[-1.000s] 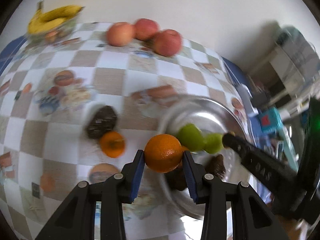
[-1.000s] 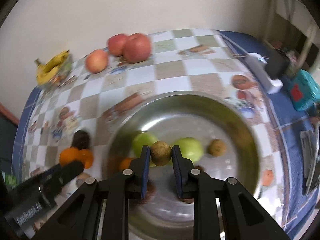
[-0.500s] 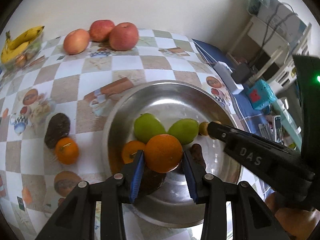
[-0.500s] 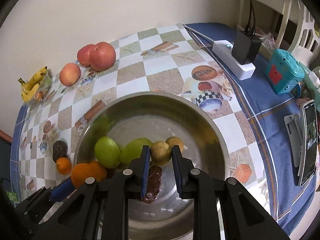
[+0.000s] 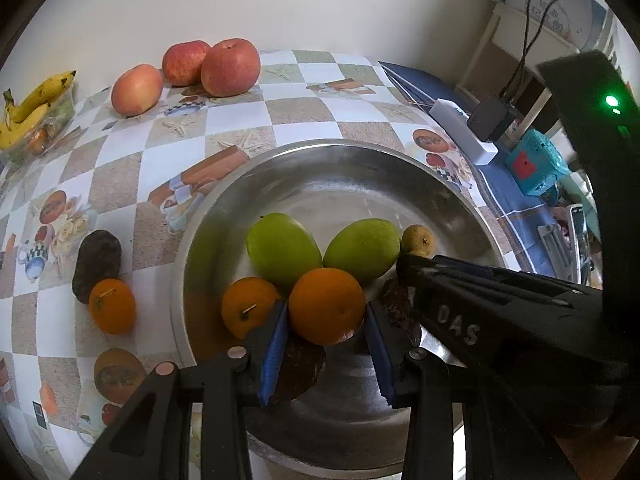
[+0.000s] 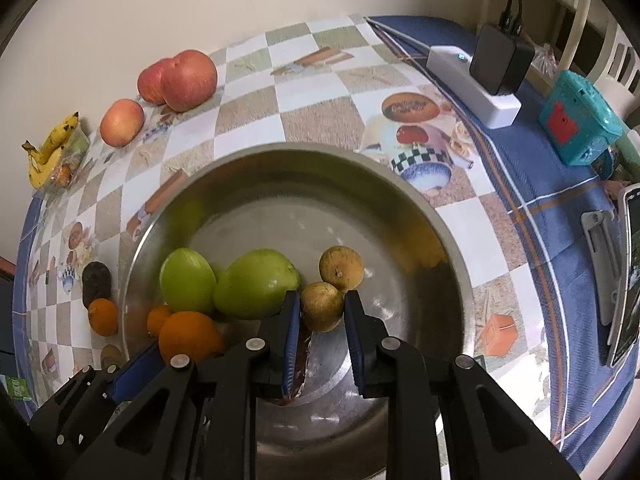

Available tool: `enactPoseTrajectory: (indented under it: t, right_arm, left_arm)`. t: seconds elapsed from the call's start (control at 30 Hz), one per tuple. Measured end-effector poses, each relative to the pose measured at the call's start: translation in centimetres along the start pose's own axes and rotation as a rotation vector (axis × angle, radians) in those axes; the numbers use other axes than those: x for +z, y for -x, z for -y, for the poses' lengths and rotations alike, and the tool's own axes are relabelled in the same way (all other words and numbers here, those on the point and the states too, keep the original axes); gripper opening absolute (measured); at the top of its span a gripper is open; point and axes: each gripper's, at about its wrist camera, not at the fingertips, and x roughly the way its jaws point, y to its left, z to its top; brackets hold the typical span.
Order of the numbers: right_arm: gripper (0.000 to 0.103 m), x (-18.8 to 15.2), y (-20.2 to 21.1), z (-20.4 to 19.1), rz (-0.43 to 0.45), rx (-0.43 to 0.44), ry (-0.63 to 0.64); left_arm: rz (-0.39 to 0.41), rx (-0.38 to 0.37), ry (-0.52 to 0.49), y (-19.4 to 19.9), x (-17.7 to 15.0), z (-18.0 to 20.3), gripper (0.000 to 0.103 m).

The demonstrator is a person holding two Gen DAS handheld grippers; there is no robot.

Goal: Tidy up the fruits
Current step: 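Lower and release the orange and small brown fruit into the bowl with both tools, then move both tools back from the bowl toward the remaining fruits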

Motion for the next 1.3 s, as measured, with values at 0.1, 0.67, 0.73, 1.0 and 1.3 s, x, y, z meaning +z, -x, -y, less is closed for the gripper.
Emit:
enactPoseTrajectory:
  t: [0.1,0.67,0.73,1.0,1.3]
  right_arm:
    - [0.024,-0.1,-0.5,0.0,-0.012,0.002,-0.003]
    - [0.024,0.4,1.4,-0.6,0.039,0.002,0.006]
    - [0.024,0.4,1.7,-0.7,0.048,0.004,0.009]
    - [0.024,0.6,2.1,-1.4,0.059,0.015,0.02]
    - [0.024,0.3,2.7,-3.7,0.069,0.038,0.079]
  left_arm:
    - [0.0,0.006,-0.012,-0.2,0.0,0.2,0.041]
    - [0.019,-0.025,-0.008,1.2,0.5,0.1,0.048]
    - [0.02,-0.024,0.001,1.5,0.5,-0.1,0.051]
    - [0.014,0.046,0.091,2.8,0.9,-3.0,0.053]
    - [0.05,0.109,0.3,4.7,1.2,-9.8,0.053]
